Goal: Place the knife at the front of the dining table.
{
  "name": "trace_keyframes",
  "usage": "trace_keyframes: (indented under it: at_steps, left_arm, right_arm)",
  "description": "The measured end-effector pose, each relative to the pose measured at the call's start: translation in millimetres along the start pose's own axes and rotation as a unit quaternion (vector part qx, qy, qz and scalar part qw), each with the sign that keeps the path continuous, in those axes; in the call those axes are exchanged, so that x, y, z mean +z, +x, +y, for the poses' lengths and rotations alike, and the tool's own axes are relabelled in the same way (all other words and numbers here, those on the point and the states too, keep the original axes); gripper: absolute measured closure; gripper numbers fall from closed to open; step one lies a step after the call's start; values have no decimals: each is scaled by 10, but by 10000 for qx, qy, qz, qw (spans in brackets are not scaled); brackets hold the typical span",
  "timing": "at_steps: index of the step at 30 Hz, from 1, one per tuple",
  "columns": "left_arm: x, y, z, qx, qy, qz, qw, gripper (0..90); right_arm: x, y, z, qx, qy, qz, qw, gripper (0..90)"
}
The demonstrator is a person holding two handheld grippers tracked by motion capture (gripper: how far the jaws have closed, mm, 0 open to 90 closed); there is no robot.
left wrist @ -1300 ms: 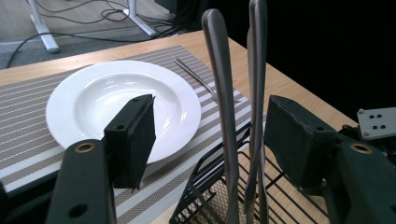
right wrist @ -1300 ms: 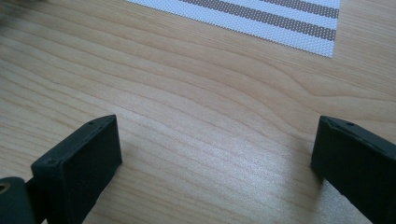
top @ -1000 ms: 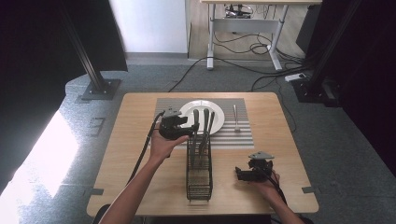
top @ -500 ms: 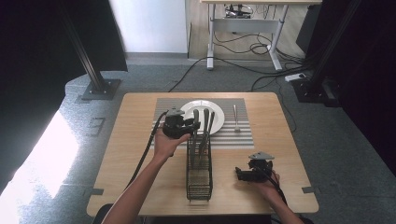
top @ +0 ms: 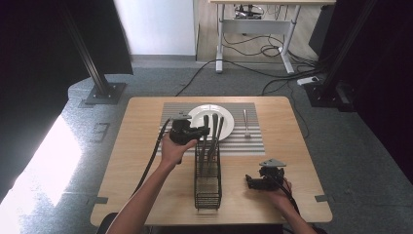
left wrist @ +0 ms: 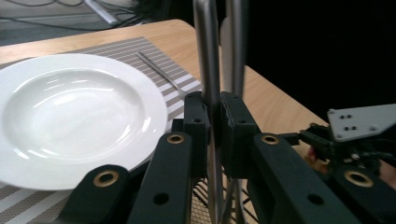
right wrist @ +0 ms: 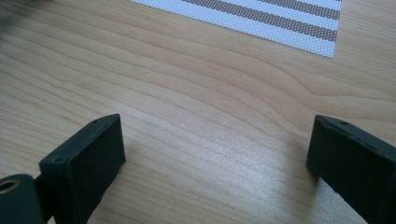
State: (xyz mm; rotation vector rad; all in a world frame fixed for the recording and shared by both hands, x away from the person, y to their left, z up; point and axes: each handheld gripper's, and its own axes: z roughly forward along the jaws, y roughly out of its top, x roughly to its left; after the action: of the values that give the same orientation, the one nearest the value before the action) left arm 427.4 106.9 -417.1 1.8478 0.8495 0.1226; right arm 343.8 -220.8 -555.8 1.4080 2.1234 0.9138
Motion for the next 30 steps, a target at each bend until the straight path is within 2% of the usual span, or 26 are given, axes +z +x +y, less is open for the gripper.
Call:
trace_keyframes:
  at_steps: [1, 5, 7, 11, 16, 23, 30]
  left_arm:
    - [0, 0, 0, 0, 0, 0, 10000, 825]
    - [-22, -34, 3, 0, -134, -228, 9997, 836]
    - [-28, -36, 6, 30, -153, -240, 9996, 837]
    - [-88, -41, 31, -38, -269, -396, 9988, 839]
    - [-198, -70, 67, 1, -452, -404, 9982, 839]
    - [-385, -62, 129, 36, -721, -284, 9970, 840]
    - [-632, -37, 215, -2, -1099, -245, 9936, 840]
  right_arm:
    - [0, 0, 0, 0, 0, 0, 10000, 42]
    - [-1, 0, 0, -4, -2, 1, 10000, 44]
    - [-2, 1, -1, -7, -4, 3, 10000, 45]
    - [-3, 2, -1, 0, -4, 6, 10000, 47]
    - [-3, 2, -1, -1, -4, 6, 10000, 47]
    - [-3, 2, -1, -2, -5, 5, 10000, 47]
    - [-3, 1, 0, -1, 2, 11, 10000, 46]
